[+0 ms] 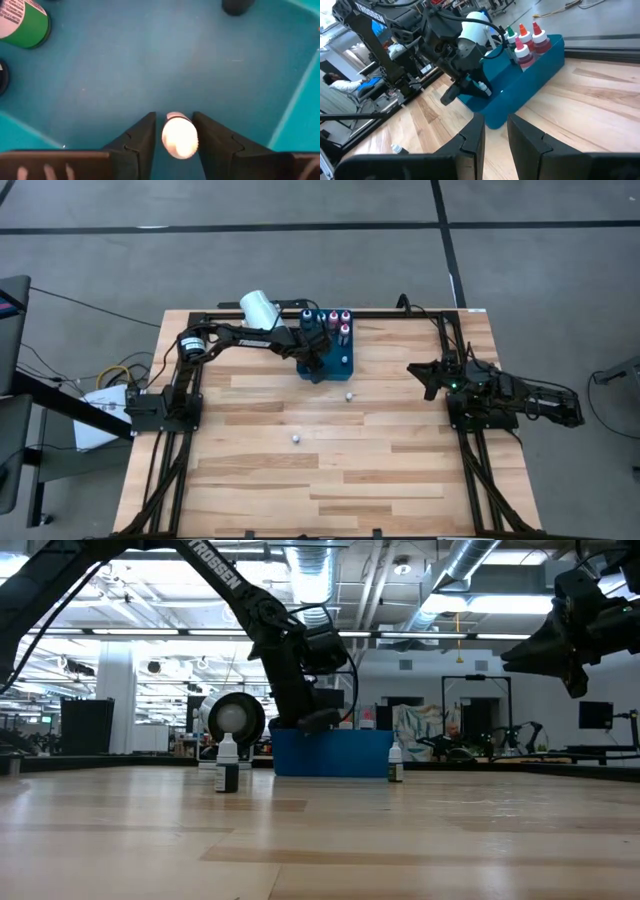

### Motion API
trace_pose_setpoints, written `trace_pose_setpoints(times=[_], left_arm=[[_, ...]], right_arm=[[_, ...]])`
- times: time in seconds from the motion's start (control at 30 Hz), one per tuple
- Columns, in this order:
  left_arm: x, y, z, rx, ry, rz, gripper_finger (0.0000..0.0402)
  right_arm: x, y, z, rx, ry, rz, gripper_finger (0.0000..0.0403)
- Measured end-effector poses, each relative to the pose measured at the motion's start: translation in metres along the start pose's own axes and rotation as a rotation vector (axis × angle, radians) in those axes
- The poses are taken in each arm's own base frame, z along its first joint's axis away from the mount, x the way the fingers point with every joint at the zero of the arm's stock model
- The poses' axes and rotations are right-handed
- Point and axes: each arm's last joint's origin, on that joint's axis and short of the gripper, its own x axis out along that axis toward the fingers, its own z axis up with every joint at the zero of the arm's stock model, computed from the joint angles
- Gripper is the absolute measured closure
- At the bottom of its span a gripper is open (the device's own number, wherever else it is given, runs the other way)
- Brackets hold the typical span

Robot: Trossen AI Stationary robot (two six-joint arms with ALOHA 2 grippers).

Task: Pick & Place food coloring
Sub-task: Put the small purple food coloring bottle into the blue bin, then put the small black food coloring bottle into the blue bin

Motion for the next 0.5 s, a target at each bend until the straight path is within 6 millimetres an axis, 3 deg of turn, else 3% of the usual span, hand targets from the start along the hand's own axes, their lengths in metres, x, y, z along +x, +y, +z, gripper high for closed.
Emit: trace_pose_setpoints(times=[0.5], left_arm=[[-0.0006, 0.0005, 0.0004, 0.012, -0.004, 0.003, 0.0222]], right_arm=[[0.0, 0.0001, 0.0002, 0.001, -0.002, 0.0, 0.0332]])
